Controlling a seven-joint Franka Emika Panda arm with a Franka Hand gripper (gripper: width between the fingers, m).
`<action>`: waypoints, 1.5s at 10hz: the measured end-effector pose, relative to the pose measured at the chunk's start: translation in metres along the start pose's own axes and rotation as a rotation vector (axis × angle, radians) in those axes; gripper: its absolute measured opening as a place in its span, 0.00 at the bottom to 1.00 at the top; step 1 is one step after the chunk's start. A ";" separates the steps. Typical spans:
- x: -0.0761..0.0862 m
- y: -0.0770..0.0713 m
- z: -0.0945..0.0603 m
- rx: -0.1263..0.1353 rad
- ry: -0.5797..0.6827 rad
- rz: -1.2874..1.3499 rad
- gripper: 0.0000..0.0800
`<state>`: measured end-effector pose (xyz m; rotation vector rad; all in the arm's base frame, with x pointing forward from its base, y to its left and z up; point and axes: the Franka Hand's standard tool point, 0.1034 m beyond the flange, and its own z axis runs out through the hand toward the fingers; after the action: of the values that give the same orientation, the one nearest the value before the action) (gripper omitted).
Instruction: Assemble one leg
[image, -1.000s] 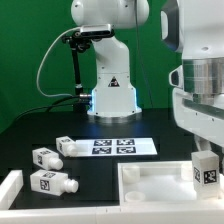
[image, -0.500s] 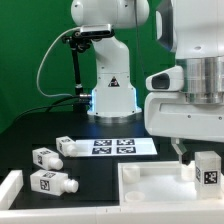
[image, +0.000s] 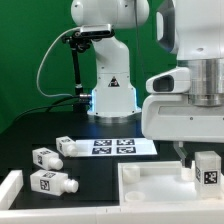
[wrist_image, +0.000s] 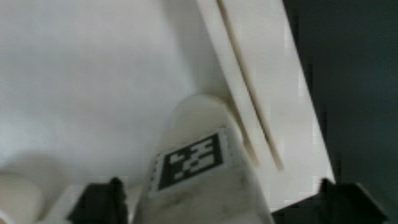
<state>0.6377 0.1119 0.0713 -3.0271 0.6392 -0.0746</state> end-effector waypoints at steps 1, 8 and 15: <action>0.000 0.000 0.000 0.001 -0.001 0.047 0.53; 0.004 -0.003 0.001 -0.002 -0.050 0.975 0.36; 0.005 -0.007 0.002 0.017 -0.068 1.493 0.36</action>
Offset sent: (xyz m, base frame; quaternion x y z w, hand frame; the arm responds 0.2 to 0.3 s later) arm 0.0000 0.0000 0.0000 0.0000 0.0000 0.1938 0.9810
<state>0.6450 0.1166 0.0697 -1.7622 2.4836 0.0814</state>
